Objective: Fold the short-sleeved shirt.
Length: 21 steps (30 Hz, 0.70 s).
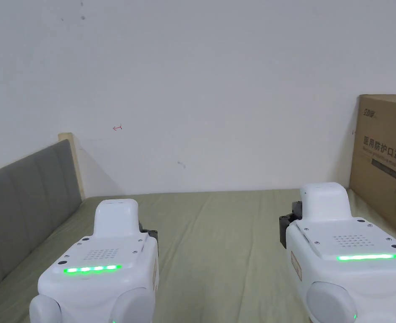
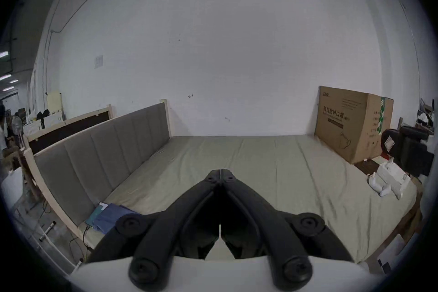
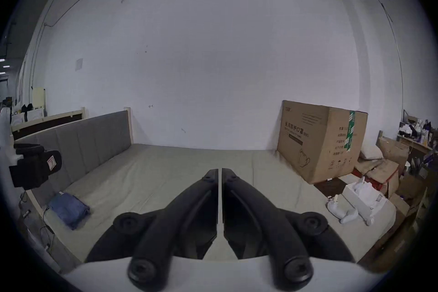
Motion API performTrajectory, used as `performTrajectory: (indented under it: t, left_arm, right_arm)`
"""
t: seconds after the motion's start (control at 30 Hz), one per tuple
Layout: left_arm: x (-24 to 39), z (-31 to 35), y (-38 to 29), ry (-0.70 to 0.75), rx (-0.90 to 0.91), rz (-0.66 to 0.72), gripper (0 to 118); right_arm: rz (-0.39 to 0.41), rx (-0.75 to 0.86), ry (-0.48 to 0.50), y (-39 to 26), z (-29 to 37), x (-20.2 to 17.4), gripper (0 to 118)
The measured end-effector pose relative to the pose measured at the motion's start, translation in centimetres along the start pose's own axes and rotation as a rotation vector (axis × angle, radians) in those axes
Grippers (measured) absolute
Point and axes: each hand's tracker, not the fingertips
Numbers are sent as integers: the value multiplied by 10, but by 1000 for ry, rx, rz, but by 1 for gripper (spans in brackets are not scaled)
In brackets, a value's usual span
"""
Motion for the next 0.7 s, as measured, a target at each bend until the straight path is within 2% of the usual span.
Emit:
performTrajectory:
  t: [0.07, 0.1, 0.13, 0.17, 0.2, 0.23, 0.27, 0.37, 0.53, 0.7]
  left_arm:
    - [1, 2, -1, 2, 17, 12, 0]
    - [1, 2, -1, 1, 27, 14, 3]
    - [1, 2, -1, -12, 39, 16, 19]
    - [1, 3, -1, -20, 46, 17, 42]
    - [2, 3, -1, -38, 51, 7, 75]
    - [2, 0, 1, -57, 22, -11, 106]
    - [3, -1, 1, -73, 9, -16, 114]
    - [5, 3, -3, -76, 54, -12, 114]
    - [3, -5, 0, -113, 27, 36, 113]
    - [7, -12, 4, -24, 16, 11, 113]
  right_arm:
    - [0, -4, 0, -1, 1, 1, 15]
    - [-1, -4, -4, -1, 1, 1, 27]
    - [-1, -2, -6, -2, 0, 1, 54]
    - [-1, -2, -8, -2, 0, 2, 80]
    - [-3, -3, -10, -2, -1, 2, 101]
    - [-7, 2, -9, -3, -2, 3, 112]
    - [-12, 19, -8, -4, 0, 3, 112]
    - [-1, 44, -30, -3, 0, 1, 114]
    - [-4, 29, -15, -2, -4, 3, 114]
    - [-6, 31, -27, -5, -5, 8, 114]
